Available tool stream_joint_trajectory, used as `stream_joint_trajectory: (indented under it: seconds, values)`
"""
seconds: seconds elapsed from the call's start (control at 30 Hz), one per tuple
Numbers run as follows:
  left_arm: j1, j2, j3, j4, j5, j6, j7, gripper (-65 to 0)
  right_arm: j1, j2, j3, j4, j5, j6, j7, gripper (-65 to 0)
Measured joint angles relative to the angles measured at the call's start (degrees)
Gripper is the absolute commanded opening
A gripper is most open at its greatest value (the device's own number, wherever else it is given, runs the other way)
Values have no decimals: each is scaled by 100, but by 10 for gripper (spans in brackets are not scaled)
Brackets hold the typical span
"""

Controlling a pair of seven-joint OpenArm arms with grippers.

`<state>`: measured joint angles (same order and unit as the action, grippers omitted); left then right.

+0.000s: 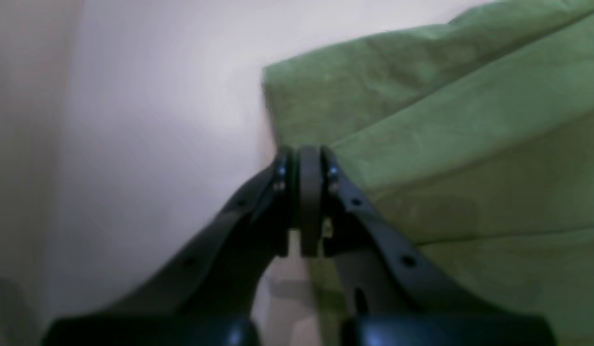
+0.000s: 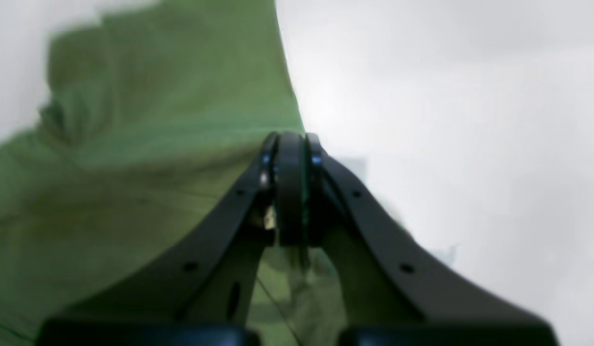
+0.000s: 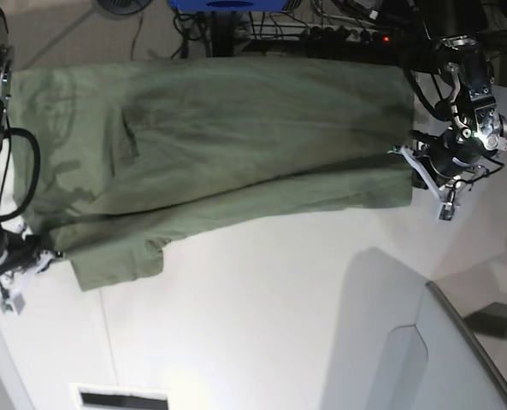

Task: Layout the t-shirt on the table in an organized manner, then fold the t-shirt properly
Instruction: 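Open the right gripper and slide the left gripper along the fold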

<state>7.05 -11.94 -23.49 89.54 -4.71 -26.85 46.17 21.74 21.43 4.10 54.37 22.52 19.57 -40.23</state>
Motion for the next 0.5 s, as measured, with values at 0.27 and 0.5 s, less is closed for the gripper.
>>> stream_joint_trajectory:
  seconds: [0.27,0.5]
  values:
    - [-356,-68,2,221,24,0,70,-650,7,4,-4,42,-24,153,24,-650]
    - [-629,-79,2,212,0,0,81,-650,87,2,-24,37,-26,494,232,-650]
